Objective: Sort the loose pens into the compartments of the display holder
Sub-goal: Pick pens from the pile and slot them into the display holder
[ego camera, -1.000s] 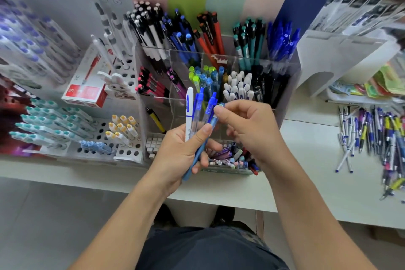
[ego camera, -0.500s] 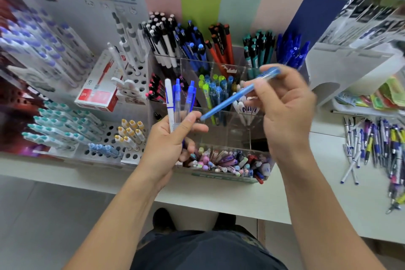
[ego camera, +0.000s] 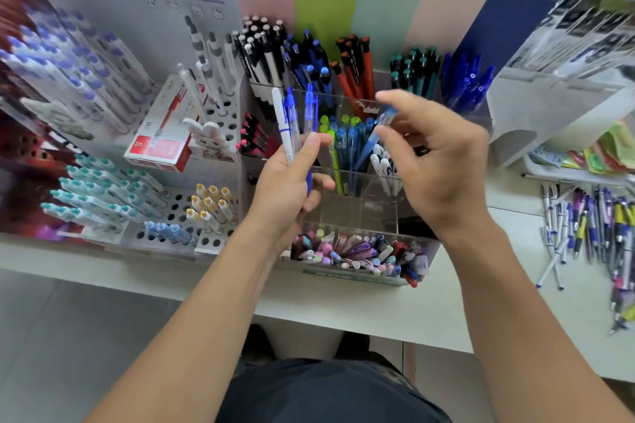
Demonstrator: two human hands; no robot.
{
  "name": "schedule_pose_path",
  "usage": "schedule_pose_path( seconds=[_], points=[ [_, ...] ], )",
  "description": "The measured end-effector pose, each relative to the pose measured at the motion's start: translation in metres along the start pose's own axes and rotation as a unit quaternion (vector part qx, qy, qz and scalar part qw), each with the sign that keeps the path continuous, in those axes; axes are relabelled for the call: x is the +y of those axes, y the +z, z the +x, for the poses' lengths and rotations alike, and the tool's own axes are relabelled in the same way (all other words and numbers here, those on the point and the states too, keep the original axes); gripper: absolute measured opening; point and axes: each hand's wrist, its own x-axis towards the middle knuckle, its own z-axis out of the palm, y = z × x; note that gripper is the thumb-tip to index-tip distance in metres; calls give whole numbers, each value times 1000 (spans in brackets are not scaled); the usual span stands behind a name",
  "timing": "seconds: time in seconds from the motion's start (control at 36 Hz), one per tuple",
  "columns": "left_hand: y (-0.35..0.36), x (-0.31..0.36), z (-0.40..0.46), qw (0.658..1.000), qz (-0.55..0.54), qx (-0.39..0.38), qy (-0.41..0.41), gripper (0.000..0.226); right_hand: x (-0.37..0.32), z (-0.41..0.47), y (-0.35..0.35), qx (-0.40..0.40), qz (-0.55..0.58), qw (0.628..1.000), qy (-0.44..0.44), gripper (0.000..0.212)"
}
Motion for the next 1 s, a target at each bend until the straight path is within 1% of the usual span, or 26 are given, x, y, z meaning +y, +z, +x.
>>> schedule_pose_path(
  seconds=[0.08,0.14,0.19,0.25,0.31,0.36,0.42,0.44,0.5,0.56,0.58,0.67,0.75,0.78,0.81,0.86,0.89,1.0],
  points=[
    [-2,-1,4,998,-57,-15,-27,21,11,-9,12,-64,-63,996,-13,35],
    [-4,1,3,994,-91,-29,-49,23,19,-16,20,-91,-120,988,-15,32],
    [-8,3,3,991,-107,-39,-66,23,23,-21,27,-84,-163,983,-26,27],
    [-10,4,3,991,-104,-45,-74,22,22,-23,32,-68,-194,978,-28,28],
    [-12,5,3,992,-92,-50,-73,20,17,-26,34,-48,-196,979,-25,30],
    [-12,6,1,995,-58,-56,-59,18,10,-27,32,-15,-165,986,-7,31],
    [-12,5,-4,998,-4,-62,-33,18,-1,-25,28,25,-110,993,26,27],
    [-13,4,-6,998,21,-60,-19,16,-7,-24,27,29,-64,996,50,25],
    [-14,1,-12,997,57,-47,4,12,-20,-19,27,-14,37,993,113,25],
    [-16,0,-16,995,91,-38,25,8,-27,-16,33,-90,110,973,183,29],
    [-18,0,-18,992,114,-40,37,6,-29,-14,37,-118,145,959,212,25],
    [-20,3,-23,979,175,-77,67,11,-31,-9,42,-128,258,918,272,18],
    [-21,13,-27,975,184,-118,47,10,-31,-5,42,-143,348,869,321,21],
    [-21,17,-28,977,169,-128,29,12,-31,-5,41,-147,366,855,336,19],
    [-22,19,-28,979,149,-136,7,21,-29,-4,39,-147,379,846,346,16],
    [-23,21,-27,981,122,-145,-26,41,-25,-4,36,-141,387,844,343,9],
    [-23,21,-26,981,127,-145,-26,44,-24,-3,34,-138,388,847,337,7],
    [-14,20,-22,973,174,-154,9,43,-25,0,22,-139,381,857,317,5]
  ],
)
